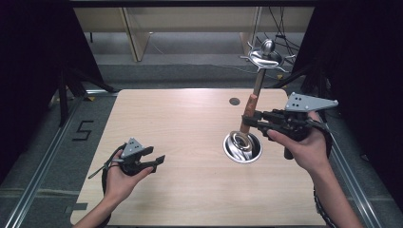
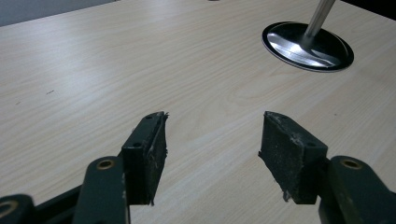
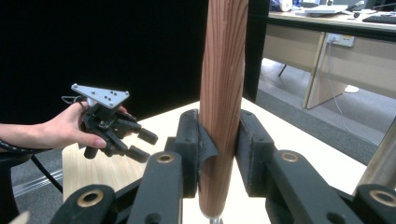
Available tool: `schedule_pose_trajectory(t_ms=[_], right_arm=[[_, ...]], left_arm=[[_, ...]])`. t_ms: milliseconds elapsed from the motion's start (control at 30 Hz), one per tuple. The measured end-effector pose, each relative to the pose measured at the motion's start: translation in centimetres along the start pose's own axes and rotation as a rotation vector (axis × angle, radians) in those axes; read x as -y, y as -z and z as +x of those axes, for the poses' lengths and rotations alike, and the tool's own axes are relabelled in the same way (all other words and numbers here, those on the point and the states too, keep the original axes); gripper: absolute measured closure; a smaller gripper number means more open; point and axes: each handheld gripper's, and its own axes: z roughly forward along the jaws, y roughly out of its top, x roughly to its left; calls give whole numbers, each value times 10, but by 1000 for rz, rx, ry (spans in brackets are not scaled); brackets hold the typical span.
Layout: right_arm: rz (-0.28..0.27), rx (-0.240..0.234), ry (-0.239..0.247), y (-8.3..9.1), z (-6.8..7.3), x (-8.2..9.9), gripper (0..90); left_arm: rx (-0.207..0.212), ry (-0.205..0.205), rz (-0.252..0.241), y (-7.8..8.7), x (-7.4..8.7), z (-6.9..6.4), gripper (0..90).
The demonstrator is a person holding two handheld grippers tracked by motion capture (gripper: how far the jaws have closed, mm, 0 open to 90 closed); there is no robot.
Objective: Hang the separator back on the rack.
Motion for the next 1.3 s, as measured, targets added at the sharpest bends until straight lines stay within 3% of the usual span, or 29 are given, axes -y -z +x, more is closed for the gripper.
schedule_pose_trajectory(t_ms=[100, 233, 267, 567, 600, 667, 733, 800, 833, 867, 1200, 1267, 1300], right_arm=[[-13, 8, 22, -1, -1, -2, 734], [-2, 3, -4, -1, 0, -5, 734], [-10, 5, 21, -1, -1, -5, 734], [-13, 5, 12, -2, -1, -11, 734], [-20, 11, 34, -2, -3, -13, 734], [-19, 9, 8, -2, -1, -14, 734], [-25, 15, 39, -2, -4, -15, 734], [-19, 9, 10, -1, -2, -16, 734], [-19, 9, 10, -1, -2, -16, 734], [-28, 14, 41, -2, -5, -17, 734], [-24, 19, 21, 0, -7, -23, 734], [-39, 26, 48, -1, -10, -24, 734], [-31, 13, 24, 0, -8, -25, 734]], left_arm=[[2, 0, -1, 0, 0, 0, 399], [5, 0, 0, 0, 0, 0, 399], [4, 1, -1, 0, 0, 0, 400], [5, 1, -2, 0, 0, 0, 399], [5, 1, -2, 0, 0, 0, 399], [5, 2, -2, 0, 0, 0, 399], [6, 1, -2, 0, 0, 0, 399], [6, 16, -2, 0, 0, -1, 399], [6, 16, -2, 0, 0, -1, 399], [7, -1, -1, 0, -1, 0, 400], [2, -2, 0, 0, -1, 0, 399], [2, 1, 0, 0, -1, 0, 399], [2, 1, 0, 0, -1, 0, 399]])
